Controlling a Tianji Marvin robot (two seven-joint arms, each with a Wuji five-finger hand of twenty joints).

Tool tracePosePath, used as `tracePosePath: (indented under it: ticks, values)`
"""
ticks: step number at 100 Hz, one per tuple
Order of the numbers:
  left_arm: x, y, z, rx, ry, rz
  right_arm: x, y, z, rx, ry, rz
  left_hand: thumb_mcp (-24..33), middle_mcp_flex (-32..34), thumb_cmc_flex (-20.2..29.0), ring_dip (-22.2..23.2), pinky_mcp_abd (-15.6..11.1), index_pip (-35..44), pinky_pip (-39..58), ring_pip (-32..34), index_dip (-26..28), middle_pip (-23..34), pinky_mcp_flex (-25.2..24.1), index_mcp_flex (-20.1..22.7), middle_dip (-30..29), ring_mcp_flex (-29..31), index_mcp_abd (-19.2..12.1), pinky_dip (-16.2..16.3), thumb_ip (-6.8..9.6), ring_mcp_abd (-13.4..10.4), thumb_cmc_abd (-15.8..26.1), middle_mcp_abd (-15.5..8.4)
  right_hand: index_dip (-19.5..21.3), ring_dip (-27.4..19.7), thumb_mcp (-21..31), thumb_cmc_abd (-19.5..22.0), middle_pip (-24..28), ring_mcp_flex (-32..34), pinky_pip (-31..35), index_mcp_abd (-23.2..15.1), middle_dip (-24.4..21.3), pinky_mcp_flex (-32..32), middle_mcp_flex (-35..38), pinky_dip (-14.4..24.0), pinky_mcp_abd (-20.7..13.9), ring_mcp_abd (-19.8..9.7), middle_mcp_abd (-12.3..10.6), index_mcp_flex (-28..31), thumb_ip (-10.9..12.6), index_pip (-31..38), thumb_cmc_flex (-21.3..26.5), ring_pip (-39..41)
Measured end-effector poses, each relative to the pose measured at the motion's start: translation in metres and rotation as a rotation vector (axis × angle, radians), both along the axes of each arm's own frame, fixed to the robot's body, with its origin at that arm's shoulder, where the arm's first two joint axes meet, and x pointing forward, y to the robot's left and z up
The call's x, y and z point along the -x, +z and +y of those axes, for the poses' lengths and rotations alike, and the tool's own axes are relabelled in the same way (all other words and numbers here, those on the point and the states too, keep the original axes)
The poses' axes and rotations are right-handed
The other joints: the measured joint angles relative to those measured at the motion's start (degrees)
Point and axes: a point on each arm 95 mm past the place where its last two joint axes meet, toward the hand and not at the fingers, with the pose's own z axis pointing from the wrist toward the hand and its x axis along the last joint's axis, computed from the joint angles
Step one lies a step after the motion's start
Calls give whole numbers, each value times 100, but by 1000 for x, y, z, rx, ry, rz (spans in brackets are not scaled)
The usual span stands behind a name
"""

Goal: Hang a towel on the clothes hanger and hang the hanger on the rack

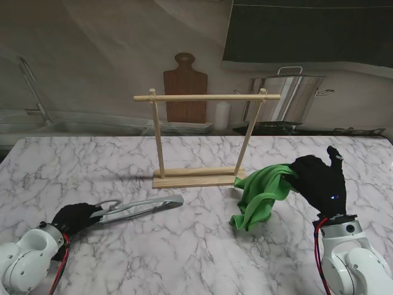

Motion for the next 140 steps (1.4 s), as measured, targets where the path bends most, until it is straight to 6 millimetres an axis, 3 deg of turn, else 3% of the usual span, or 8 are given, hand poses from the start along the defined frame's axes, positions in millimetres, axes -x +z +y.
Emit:
tracePosePath:
  ticks: [12, 27, 35, 46, 58, 98, 114, 140]
  values:
    - [-2, 3, -4, 16, -12, -20, 0, 0, -1, 0, -3, -3, -104, 176, 0, 396, -52, 210, -12, 840, 223, 633, 660, 22, 465, 382, 103, -6, 0, -37, 76, -121, 0, 0, 0, 0, 0, 0, 0, 0, 0, 0, 0, -1, 0, 0, 0, 0, 0, 0, 0, -1]
    - [-2, 10, -12, 56, -30, 19, 2, 2, -4, -1, -5, -11, -174, 165, -44, 372, -32, 573, -20, 734, 863, 510, 491, -59, 427, 248, 181, -108, 0, 3, 372, -125, 0, 0, 0, 0, 0, 0, -1, 0, 1, -1, 30, -1, 0, 0, 0, 0, 0, 0, 0, -1]
    - [-3, 13, -17, 88, -37, 27, 4, 4, -6, -14, 4, -13, -217, 124, -55, -130, 80, 658, -61, -88, 1205, -270, 73, -210, -90, -103, 186, -183, 0, 175, 444, -12, 0, 0, -1, -3, 0, 6, 0, 0, 5, -1, 137, -1, 0, 0, 7, 60, 0, -19, 0, -1]
    - [-4, 13, -24, 97, -55, 32, 10, 9, -6, -75, 39, -10, -219, 112, -55, -1097, 204, 705, -70, -1241, 1475, -1359, -331, -246, -1154, -245, 232, -483, 0, 183, 492, 77, 0, 0, -2, -9, 0, 34, -1, 0, 7, 46, 229, -1, 2, 107, 65, 122, 0, -55, 0, -1]
    - [-7, 14, -34, 117, -77, 42, 20, 17, -8, -81, 57, -13, -220, 91, -55, -1855, 279, 705, -70, -2037, 1552, -1974, -447, -302, -1842, -197, 254, -840, 0, 238, 494, 207, 0, 6, -5, -13, 0, 342, 54, 0, 12, 234, 506, -1, 67, 184, 135, 202, 0, -76, 0, -3]
    - [-30, 16, -76, 232, -121, 90, 42, 33, -14, -144, 141, -43, -266, 97, -55, -2484, 352, 705, -72, -2245, 1620, -2251, -406, -351, -2314, -162, 453, -1374, 0, 385, 494, 514, 13, 212, -5, -16, 59, 860, 467, 110, 208, 553, 872, 421, 138, 205, 332, 290, 0, -76, 0, 64]
    - [-42, 15, -98, 269, -120, 133, 50, 45, -8, -181, 180, -66, -266, 40, -48, -2884, 439, 705, -72, -2398, 1621, -2517, -404, -364, -2526, -282, 499, -1670, 0, 495, 494, 727, 62, 247, -5, -16, 63, 860, 488, 124, 216, 553, 884, 495, 142, 205, 346, 349, 0, -76, 0, 115]
    - [-58, 12, -131, 399, -84, 214, 69, 63, 5, -240, 280, -48, -272, -321, -46, -3152, 586, 703, -72, -2450, 1686, -2742, -420, -622, -2676, -592, 433, -1834, 0, 671, 589, 885, 71, 273, -5, -19, 64, 916, 504, 141, 219, 599, 950, 561, 145, 268, 357, 416, 1, -77, 0, 122]
